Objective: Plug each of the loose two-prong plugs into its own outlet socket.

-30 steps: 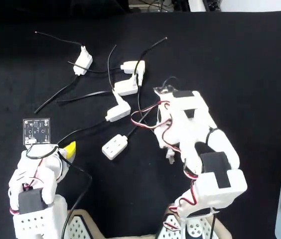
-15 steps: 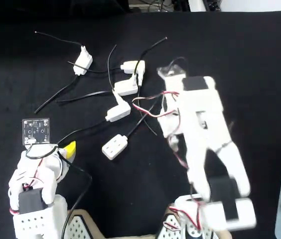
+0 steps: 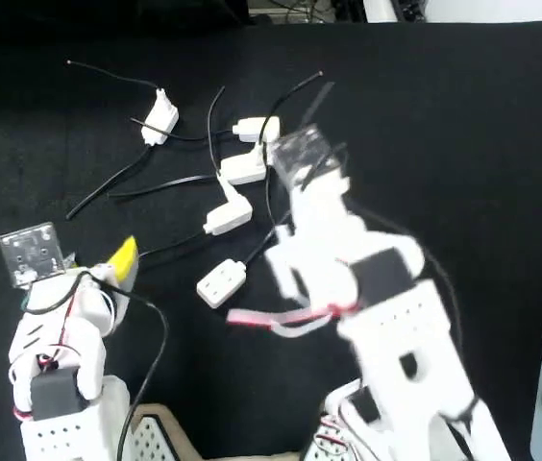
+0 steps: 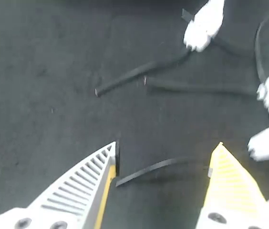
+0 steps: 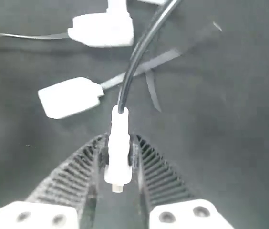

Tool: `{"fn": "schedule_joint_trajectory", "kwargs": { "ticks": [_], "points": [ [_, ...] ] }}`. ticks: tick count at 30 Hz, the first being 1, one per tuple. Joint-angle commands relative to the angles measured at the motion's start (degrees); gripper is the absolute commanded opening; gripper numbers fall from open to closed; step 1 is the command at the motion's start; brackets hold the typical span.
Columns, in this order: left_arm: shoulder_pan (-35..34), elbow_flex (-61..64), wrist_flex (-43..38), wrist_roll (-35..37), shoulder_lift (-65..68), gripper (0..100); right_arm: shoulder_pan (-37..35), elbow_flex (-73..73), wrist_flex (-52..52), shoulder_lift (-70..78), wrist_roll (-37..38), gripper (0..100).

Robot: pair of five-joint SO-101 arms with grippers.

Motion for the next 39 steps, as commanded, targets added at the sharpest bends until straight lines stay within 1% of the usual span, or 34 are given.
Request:
{"fn": "schedule_joint_trajectory", "kwargs": {
  "ticks": [1,3,6,11,16,24,26,28,30,34,36,39],
  "points": [
    [5.4,-4.3,-3.3,2.0,-0.4,31,-9.1,2.8,-5.3,-6.5,-2.3,1.1],
    [9.5,-5.2,-3.0,1.8,-0.4,31,-13.6,5.4,-8.1,-8.8,-2.3,1.1],
    [15.3,-6.7,-3.0,1.7,-0.4,31,-18.5,8.8,-12.1,-11.1,-2.3,1.1],
    [20.4,-8.8,-2.9,1.7,-0.4,31,-22.9,12.6,-17.2,-13.1,-2.4,1.1],
    [22.9,-11.0,-2.5,1.7,-0.4,31,-23.6,14.9,-20.6,-11.6,-2.4,1.1],
    [29.5,-21.1,9.3,1.6,-0.4,31,-23.3,14.9,-21.2,-5.8,-2.4,1.1],
    [29.6,-21.7,10.6,1.5,-0.4,31,-23.3,14.9,-21.2,-5.2,-2.4,1.1],
    [27.6,-21.6,11.1,1.1,-0.4,31,-23.2,14.9,-21.2,-4.9,-2.5,1.1],
    [23.7,-21.6,10.8,-0.7,-0.4,31,-22.5,14.9,-21.4,-4.7,-4.0,1.1],
    [11.1,-21.6,10.8,-1.8,-0.4,31,-19.3,15.6,-23.6,-4.5,-5.6,1.1],
    [4.3,-20.9,10.7,-1.6,-0.4,31,-18.9,16.4,-24.8,-3.6,-5.6,1.1],
    [-3.4,-17.8,8.7,-1.5,-0.4,31,-18.9,17.4,-27.1,-0.6,-6.3,1.1]
  ]
}}
